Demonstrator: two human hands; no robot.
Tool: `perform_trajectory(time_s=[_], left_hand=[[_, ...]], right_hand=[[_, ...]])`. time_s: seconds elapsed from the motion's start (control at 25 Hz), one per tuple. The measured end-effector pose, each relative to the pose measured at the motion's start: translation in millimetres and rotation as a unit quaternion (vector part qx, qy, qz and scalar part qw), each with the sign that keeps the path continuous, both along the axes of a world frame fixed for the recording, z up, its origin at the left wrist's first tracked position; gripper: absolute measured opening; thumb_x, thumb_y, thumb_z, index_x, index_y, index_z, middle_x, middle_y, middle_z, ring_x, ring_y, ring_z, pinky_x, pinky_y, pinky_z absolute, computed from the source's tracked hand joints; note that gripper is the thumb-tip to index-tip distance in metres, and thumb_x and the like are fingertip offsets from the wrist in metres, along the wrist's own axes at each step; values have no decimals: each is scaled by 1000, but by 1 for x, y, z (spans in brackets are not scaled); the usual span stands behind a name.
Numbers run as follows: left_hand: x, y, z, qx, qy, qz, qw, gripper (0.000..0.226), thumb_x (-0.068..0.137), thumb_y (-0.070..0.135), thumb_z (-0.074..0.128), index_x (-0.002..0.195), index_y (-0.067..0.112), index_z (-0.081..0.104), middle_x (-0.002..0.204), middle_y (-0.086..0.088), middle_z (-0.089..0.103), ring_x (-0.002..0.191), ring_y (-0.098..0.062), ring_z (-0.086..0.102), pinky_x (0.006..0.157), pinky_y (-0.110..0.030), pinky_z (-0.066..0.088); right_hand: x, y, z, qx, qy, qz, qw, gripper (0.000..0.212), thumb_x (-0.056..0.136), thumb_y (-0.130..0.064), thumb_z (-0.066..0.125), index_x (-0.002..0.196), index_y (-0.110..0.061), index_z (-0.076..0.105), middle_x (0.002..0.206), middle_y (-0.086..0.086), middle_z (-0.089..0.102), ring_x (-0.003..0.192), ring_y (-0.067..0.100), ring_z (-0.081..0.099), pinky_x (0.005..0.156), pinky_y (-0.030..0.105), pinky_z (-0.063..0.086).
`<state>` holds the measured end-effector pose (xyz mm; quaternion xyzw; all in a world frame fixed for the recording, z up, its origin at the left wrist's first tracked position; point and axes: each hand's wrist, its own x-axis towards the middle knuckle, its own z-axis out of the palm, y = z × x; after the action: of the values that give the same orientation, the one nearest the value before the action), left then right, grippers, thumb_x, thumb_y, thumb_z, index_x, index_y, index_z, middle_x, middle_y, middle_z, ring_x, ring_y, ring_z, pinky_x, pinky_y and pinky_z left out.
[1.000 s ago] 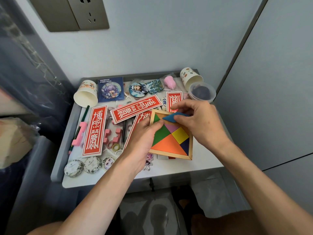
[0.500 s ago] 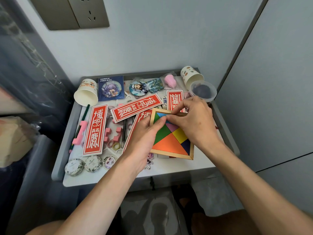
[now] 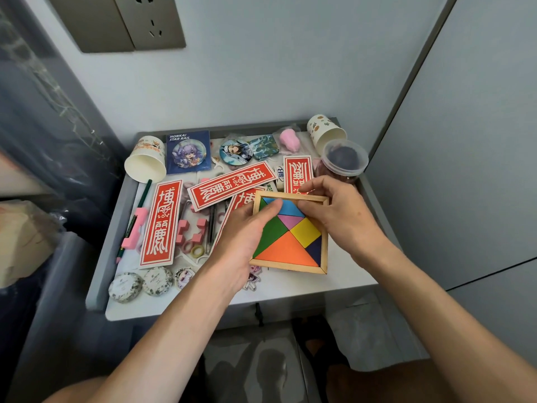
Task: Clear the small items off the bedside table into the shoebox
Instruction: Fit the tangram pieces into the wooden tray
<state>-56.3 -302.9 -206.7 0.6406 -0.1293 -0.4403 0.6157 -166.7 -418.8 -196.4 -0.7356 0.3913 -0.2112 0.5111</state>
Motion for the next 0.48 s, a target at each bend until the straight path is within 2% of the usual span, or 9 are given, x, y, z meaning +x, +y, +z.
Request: perform_trajectory(time_s=[0.12,0.24,0.36,0.48], left_hand=[[-2,-3,-4,7,-22,19,1000,7,91,27,70,91,22,75,88,4,78,78,-14,74,82,-35,56],[-2,-6,-4,9,-9,48,999,7,92,26,69,94,22,73,86,5,78,73,-11,73,74,-31,56],[-1,-7,-4,10,-4,62,998,7,92,26,68,96,21,73,85,4,78,72,-12,73,68,-29,55],[-1,-7,-3,14,-3,64,998,8,92,26,68,97,21,72,85,4,78,69,-10,73,63,-26,53]], right_hand=[[-12,-15,-3,-125,56,-56,989,12,95,-19,59,101,-21,69,100,-7,71,90,11,66,81,38,57],[-31,-35,-9,-272,214,-76,935,19,96,-14,55,107,-13,71,104,7,68,81,20,62,70,33,48],[-40,-36,-20,-304,358,-19,882,18,93,-9,57,106,-7,69,103,13,61,87,31,59,66,33,44],[-40,-29,-22,-300,377,-4,876,19,90,-11,61,108,-9,66,107,10,59,91,29,60,69,34,47]])
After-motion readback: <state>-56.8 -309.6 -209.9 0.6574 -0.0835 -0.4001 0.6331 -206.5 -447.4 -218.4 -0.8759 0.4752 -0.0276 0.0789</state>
